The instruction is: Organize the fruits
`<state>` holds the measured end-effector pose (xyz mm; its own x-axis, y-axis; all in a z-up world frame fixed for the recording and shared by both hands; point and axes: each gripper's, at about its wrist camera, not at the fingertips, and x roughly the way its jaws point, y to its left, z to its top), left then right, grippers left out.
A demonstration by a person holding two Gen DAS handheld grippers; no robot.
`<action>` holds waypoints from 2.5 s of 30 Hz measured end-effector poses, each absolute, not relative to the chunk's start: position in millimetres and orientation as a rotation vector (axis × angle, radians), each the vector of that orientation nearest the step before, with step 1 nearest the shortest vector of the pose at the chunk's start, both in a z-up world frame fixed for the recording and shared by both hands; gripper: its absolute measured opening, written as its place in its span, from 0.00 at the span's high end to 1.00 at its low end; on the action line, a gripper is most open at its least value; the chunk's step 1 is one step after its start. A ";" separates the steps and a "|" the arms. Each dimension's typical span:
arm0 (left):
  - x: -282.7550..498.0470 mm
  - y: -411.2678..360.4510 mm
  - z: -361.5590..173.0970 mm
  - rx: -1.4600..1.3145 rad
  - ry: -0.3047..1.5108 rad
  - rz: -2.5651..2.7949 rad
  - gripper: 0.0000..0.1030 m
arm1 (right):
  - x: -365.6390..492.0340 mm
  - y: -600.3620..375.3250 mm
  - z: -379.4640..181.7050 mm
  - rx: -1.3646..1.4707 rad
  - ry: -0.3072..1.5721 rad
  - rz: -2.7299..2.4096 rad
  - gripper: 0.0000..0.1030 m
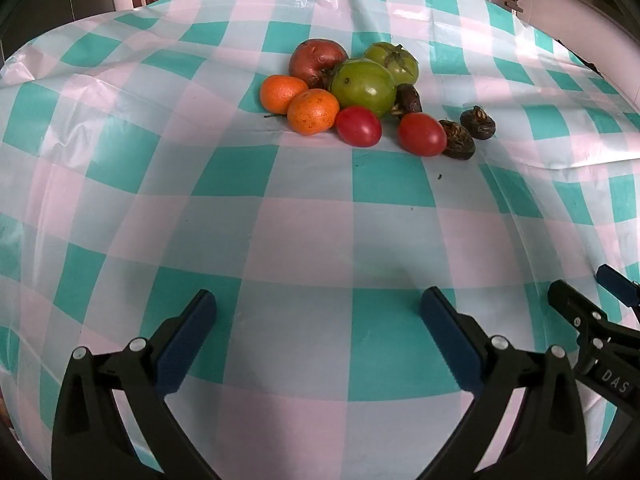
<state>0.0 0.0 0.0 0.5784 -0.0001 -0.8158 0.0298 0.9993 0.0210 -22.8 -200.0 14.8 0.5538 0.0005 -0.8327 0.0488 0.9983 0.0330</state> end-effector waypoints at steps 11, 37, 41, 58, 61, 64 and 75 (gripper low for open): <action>0.0 0.0 0.0 0.034 0.954 -0.018 0.01 | -22.8 -200.0 15.2 0.054 0.983 -0.028 0.15; 0.0 0.0 0.0 0.034 0.954 -0.018 0.01 | -23.3 -200.0 16.0 0.053 0.982 -0.029 0.15; 0.4 0.1 0.1 0.030 0.954 -0.010 0.01 | -23.0 -198.8 15.8 0.048 0.982 -0.028 0.15; 0.5 1.3 0.2 0.028 0.954 -0.007 0.01 | -24.5 -197.4 12.6 0.044 0.981 -0.019 0.15; -2.8 -0.5 0.3 0.027 0.954 -0.007 0.01 | -10.5 -198.3 11.4 0.018 0.988 0.027 0.15; -3.5 -0.6 0.3 0.027 0.954 -0.007 0.01 | 16.2 -204.7 10.6 0.011 0.993 0.044 0.15; -0.5 -1.5 0.0 0.028 0.955 -0.014 0.01 | 125.2 -201.8 7.7 -0.114 0.961 0.205 0.31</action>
<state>-0.5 -1.5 0.0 0.5779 0.0002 -0.8161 0.0248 0.9995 0.0178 125.2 -201.8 7.7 0.5555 0.1229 -0.8224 -0.2236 0.9747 -0.0054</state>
